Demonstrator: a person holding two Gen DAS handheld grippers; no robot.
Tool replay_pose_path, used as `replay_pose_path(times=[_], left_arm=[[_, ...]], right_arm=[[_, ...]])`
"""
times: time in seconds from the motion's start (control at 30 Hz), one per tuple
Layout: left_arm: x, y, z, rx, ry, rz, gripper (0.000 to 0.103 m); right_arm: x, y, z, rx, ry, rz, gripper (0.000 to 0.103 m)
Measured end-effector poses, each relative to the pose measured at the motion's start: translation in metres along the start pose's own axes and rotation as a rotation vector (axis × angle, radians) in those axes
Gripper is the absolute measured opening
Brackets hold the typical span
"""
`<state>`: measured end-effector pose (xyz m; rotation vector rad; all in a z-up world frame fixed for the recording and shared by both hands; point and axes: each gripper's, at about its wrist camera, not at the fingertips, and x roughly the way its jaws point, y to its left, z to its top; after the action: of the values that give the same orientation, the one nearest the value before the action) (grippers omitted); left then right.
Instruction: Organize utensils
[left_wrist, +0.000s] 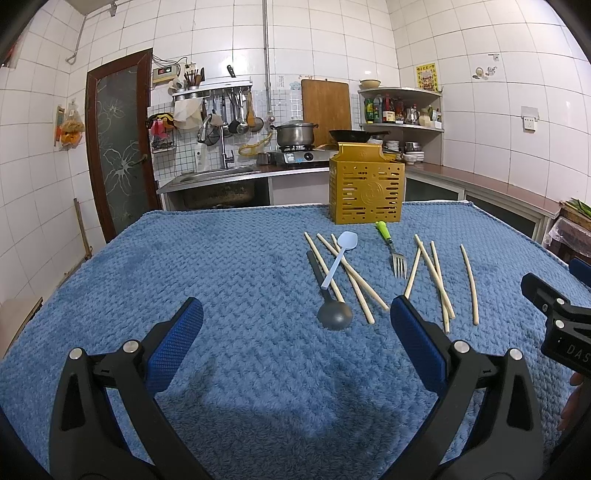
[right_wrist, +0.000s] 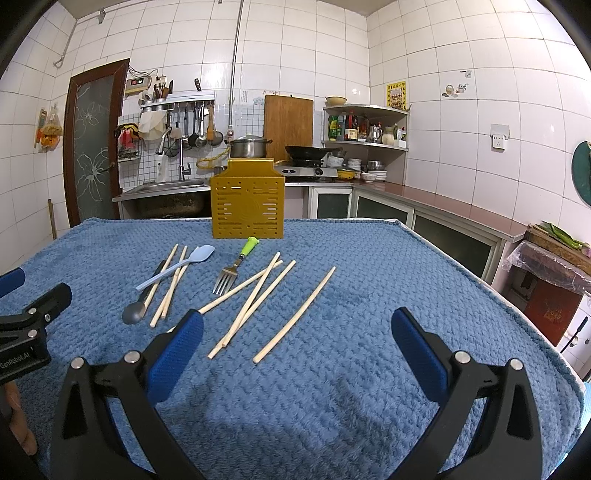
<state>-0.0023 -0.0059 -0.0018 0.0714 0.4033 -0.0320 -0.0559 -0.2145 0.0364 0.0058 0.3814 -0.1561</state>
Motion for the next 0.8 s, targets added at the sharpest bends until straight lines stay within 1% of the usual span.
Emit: replay_pose_path(times=[0.8], left_arm=[[0.0001, 0.0007, 0.0005, -0.001, 0.002, -0.001, 0.098]], right_arm=[[0.0003, -0.0005, -0.0002, 0.001, -0.004, -0.001, 0.099]])
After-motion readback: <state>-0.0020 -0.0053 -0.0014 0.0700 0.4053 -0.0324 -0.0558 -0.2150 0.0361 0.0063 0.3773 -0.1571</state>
